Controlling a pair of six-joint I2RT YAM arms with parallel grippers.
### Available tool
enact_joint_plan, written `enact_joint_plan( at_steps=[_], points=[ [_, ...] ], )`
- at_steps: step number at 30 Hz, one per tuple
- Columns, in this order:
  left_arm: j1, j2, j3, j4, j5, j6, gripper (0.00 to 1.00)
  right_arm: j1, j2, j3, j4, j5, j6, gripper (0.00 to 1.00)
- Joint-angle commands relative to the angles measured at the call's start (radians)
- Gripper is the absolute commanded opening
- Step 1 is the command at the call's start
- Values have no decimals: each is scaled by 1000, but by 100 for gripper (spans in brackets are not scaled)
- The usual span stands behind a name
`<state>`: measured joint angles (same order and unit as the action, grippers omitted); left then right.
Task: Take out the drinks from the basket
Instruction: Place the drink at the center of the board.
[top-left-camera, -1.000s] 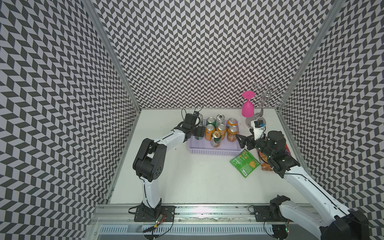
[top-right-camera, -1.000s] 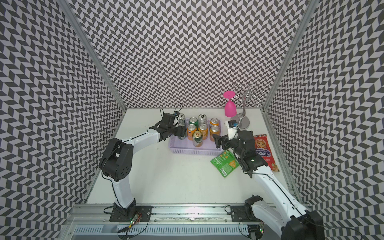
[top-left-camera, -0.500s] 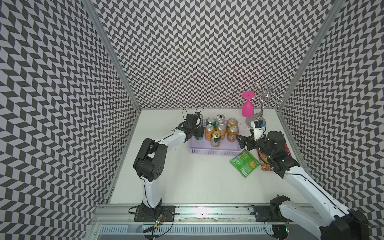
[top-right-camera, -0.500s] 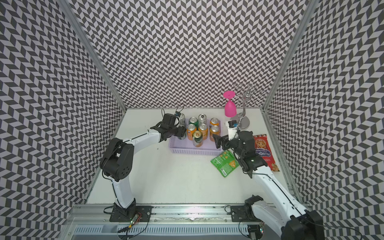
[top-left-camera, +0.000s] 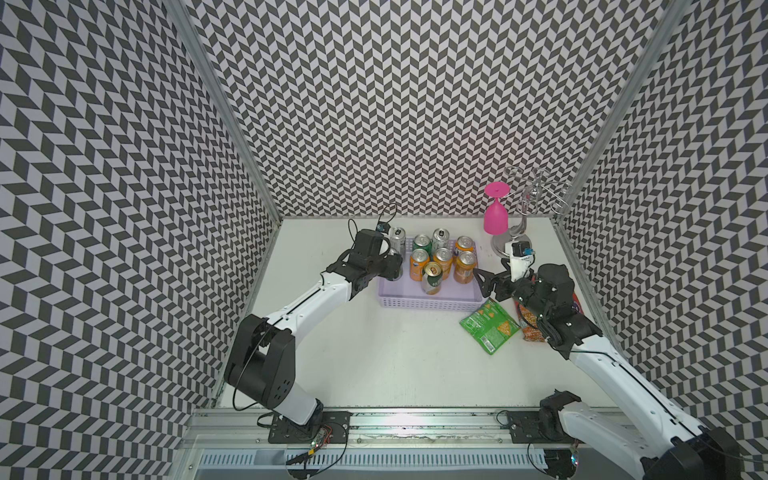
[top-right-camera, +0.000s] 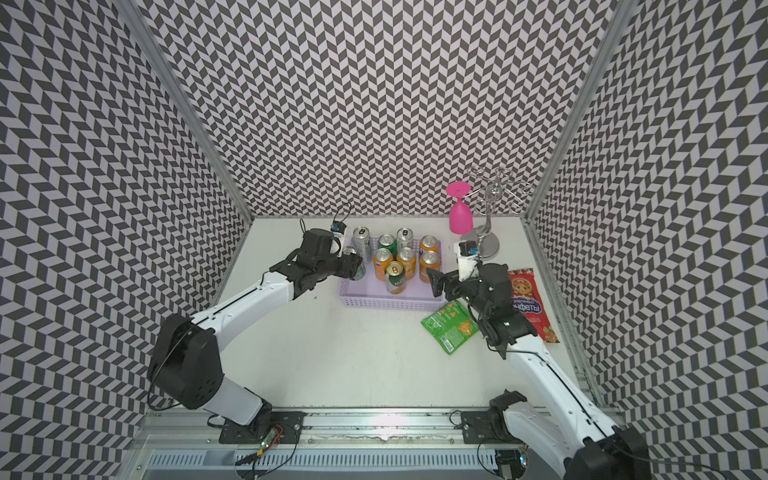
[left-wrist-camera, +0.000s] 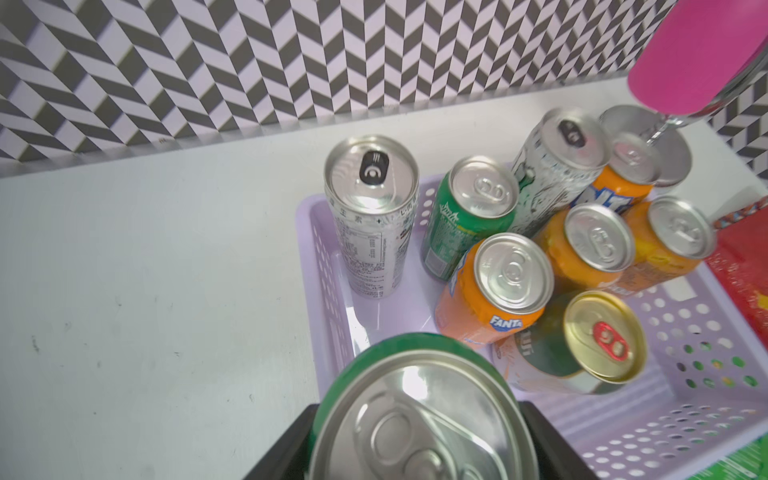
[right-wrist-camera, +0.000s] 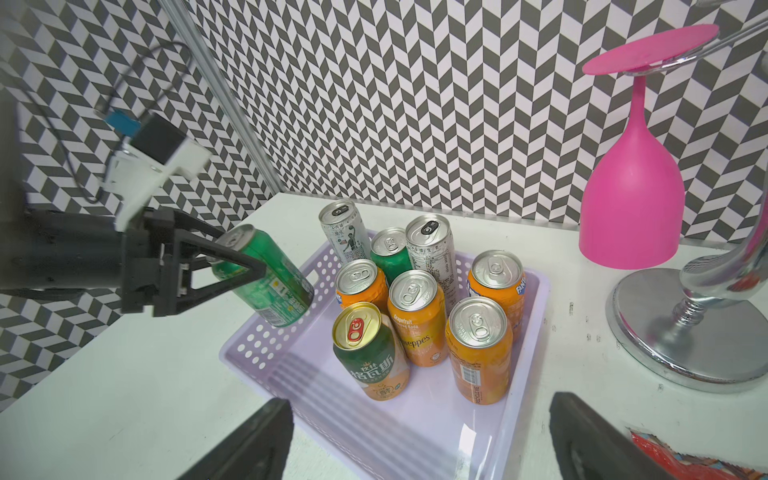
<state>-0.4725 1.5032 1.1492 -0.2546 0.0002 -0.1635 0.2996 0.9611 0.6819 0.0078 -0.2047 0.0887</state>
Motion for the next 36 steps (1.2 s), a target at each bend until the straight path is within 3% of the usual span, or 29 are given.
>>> enact_joint_plan(
  at_steps=[1,11,20,36],
  points=[
    [-9,-128,-17,30,-18,-32,44,-5,-31,-8,36,13,14,100],
    [-11,-440,-149,-135,-138,-117,43,-5,-79,-19,1,34,15,100],
    [-12,-568,-317,-217,-215,-210,43,-5,-88,-21,-4,42,18,100],
    [-27,-471,-467,-89,-220,-258,42,-5,-87,-25,-8,71,14,100]
  ],
)
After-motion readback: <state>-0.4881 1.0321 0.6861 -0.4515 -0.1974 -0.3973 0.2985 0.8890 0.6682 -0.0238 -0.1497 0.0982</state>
